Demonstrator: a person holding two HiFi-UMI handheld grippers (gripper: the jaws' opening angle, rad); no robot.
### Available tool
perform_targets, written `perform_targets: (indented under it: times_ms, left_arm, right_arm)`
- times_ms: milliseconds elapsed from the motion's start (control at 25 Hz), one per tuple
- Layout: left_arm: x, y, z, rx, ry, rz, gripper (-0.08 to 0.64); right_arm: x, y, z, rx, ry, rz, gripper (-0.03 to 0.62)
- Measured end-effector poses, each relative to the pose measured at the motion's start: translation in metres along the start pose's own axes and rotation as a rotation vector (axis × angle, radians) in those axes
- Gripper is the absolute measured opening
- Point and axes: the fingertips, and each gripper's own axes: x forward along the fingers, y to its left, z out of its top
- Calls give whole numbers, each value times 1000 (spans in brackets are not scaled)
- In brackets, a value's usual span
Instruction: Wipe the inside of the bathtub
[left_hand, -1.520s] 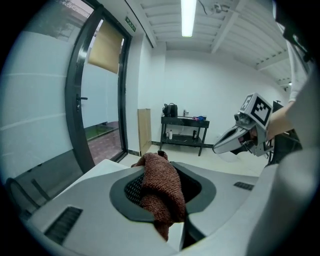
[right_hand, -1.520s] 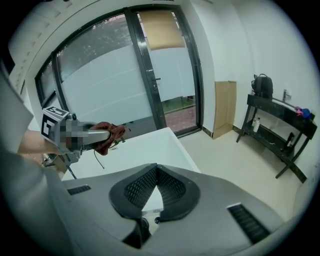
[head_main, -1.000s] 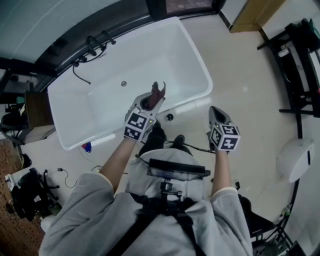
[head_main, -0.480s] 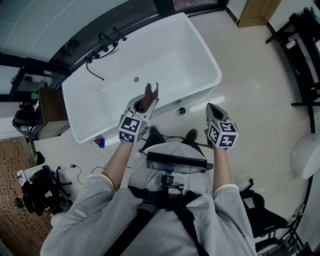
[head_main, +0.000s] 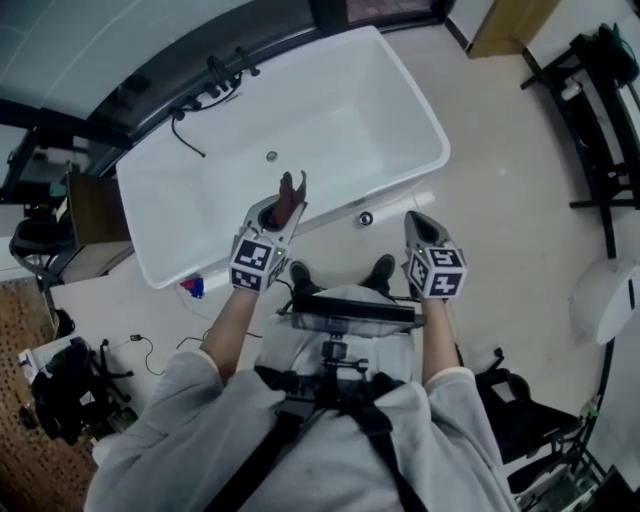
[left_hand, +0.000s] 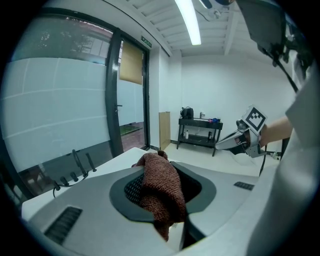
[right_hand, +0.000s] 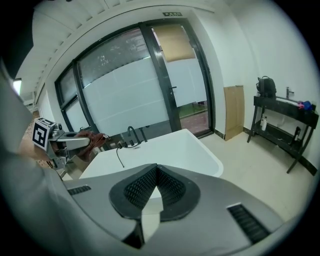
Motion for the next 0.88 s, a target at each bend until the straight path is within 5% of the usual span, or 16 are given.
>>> perform_targets:
  times_ms: [360, 880]
  left_arm:
    - [-56, 56, -29, -68, -17, 89, 104]
    - [-86, 65, -52, -160, -31, 145, 104]
  right_arm:
    - [14, 42, -13, -2, 27, -11, 8]
    - [24, 54, -12, -58, 55, 15, 8]
